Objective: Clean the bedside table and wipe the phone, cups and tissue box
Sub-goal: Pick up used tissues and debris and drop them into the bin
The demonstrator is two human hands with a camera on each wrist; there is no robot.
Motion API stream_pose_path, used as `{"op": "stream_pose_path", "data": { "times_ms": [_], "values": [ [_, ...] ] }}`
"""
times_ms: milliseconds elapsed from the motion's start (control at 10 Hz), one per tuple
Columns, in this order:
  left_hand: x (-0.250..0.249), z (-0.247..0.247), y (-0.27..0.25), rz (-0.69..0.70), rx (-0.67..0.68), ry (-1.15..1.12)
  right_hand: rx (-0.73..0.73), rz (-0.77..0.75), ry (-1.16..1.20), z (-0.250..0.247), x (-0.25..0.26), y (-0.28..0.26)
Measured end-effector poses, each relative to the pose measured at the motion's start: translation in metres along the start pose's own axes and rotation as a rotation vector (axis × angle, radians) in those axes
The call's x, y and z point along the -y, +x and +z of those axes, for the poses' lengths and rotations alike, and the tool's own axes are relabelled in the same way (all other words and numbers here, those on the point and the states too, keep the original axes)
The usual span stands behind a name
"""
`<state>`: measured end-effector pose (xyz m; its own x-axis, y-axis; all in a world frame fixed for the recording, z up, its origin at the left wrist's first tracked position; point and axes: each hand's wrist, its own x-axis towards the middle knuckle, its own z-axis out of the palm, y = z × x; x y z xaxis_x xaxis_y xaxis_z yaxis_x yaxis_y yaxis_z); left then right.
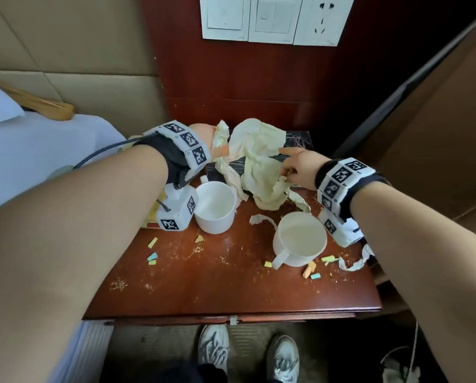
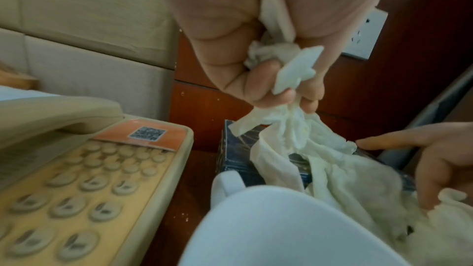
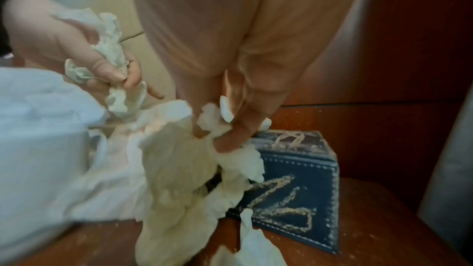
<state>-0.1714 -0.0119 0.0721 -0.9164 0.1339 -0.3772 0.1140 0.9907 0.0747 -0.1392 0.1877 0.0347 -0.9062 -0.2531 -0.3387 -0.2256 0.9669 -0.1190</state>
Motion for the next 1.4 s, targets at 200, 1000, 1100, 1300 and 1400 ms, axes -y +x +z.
{"op": "stream_pose_path", "data": {
  "times_ms": [200, 1000, 1100, 1300, 1400],
  "values": [
    [-0.012, 0.025, 0.038, 0.112, -0.061, 0.037, -0.058, -0.039, 0.055, 0.008, -0.007, 0.032],
    [-0.051, -0.082, -0.139, 0.334, -0.396, -0.107, -0.606, 0.086, 0.228, -0.092, 0.004, -0.182],
    [-0.065, -0.078, -0.166, 0.393, -0.425, -0.099, -0.632, 0.112, 0.231, -0.086, 0.002, -0.220],
    [-0.104, -0.062, -0.211, 0.558, -0.416, -0.169, -0.625, 0.195, 0.208, -0.064, -0.019, -0.290],
    [-0.131, -0.044, -0.226, 0.599, -0.372, -0.199, -0.611, 0.245, 0.215, -0.049, -0.034, -0.321]
  ]
}}
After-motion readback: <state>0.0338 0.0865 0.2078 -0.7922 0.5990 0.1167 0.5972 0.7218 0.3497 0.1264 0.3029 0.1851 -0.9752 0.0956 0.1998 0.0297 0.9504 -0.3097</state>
